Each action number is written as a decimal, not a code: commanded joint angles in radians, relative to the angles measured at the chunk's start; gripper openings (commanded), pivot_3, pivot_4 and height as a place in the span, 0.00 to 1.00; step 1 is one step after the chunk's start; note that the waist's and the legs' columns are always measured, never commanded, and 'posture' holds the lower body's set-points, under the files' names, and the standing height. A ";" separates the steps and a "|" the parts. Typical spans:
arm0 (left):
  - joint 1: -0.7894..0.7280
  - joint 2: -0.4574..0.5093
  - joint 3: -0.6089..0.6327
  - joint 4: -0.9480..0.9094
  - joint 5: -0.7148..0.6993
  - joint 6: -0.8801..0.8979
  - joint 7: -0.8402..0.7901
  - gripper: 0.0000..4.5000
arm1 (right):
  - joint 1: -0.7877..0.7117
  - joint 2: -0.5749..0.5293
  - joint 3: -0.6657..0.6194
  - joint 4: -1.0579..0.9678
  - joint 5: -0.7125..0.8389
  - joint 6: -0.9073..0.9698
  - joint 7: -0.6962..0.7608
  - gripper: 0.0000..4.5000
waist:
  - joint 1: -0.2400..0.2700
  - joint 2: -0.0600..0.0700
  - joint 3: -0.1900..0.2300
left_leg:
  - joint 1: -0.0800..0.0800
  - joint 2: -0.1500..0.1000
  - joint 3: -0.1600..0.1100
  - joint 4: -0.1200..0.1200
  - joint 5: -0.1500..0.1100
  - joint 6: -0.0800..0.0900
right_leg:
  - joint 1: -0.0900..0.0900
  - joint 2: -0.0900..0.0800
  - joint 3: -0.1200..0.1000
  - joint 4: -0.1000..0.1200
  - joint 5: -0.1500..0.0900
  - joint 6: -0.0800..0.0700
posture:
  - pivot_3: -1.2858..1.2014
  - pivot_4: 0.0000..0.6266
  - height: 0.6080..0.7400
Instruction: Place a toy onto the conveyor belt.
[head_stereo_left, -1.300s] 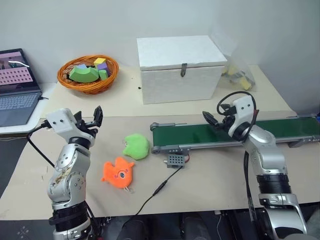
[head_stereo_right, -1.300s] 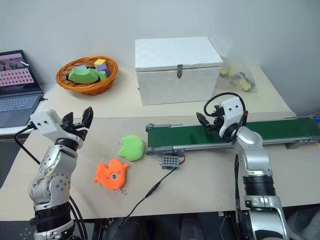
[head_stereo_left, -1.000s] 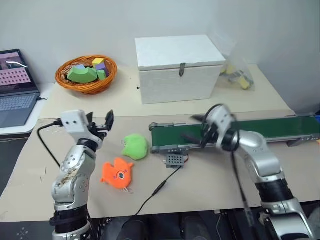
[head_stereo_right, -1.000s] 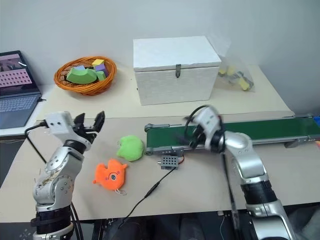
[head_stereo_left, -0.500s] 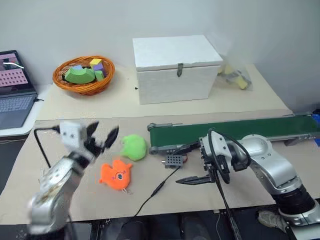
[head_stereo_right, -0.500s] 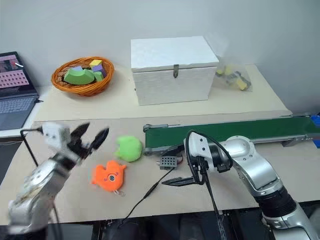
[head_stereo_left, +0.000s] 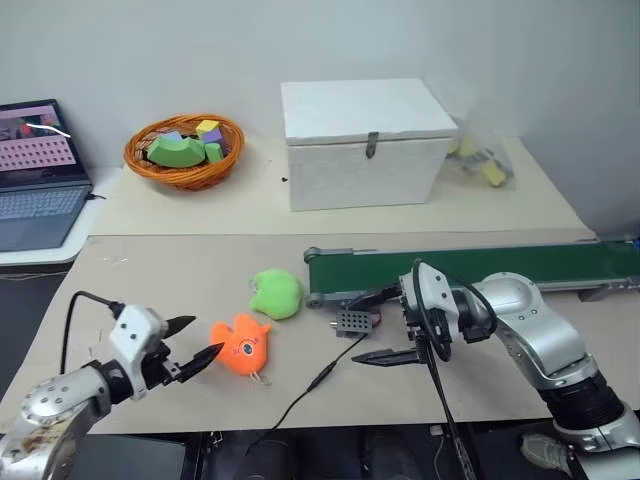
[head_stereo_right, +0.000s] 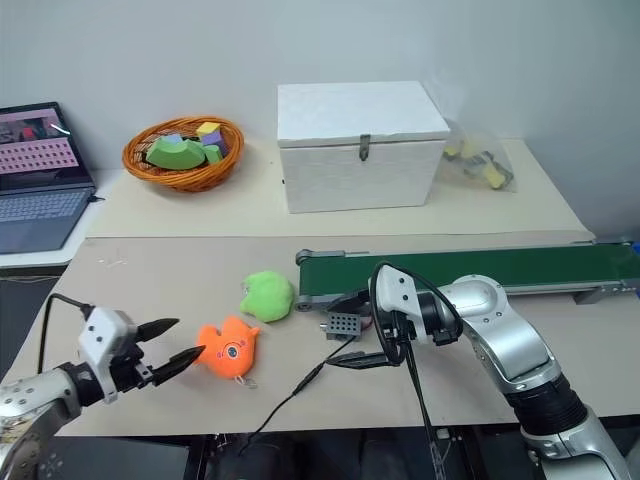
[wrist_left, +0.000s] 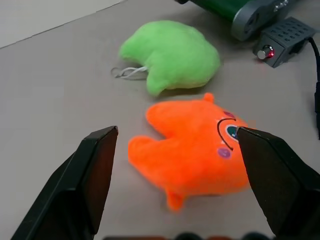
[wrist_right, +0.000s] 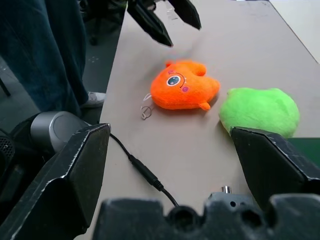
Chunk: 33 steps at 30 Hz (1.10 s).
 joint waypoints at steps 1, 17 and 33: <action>-0.034 -0.025 -0.075 0.049 0.041 -0.051 -0.023 0.89 | 0.003 -0.002 -0.035 -0.029 0.010 -0.008 -0.012 1.00 | -0.003 0.000 0.000 | 0.000 0.000 0.000 0.000 0.000 -0.001 | 0.000 0.000 0.000 0.000 0.000 0.000 | 0.52 0.24 1.00; -0.072 -0.063 -0.192 0.204 0.152 -0.107 -0.021 0.89 | 0.024 -0.012 -0.077 -0.055 0.035 0.018 -0.030 1.00 | 0.002 0.000 0.000 | 0.001 0.001 0.000 0.000 -0.002 0.002 | 0.001 0.000 0.000 0.000 -0.001 0.000 | 0.52 0.24 1.00; -0.090 -0.067 -0.206 0.211 0.149 -0.085 -0.019 0.61 | 0.016 -0.002 -0.081 -0.066 0.038 0.027 -0.064 1.00 | 0.004 0.000 0.000 | 0.002 0.001 -0.001 0.000 -0.002 0.003 | 0.001 0.000 0.000 0.000 -0.001 0.000 | 0.52 0.24 1.00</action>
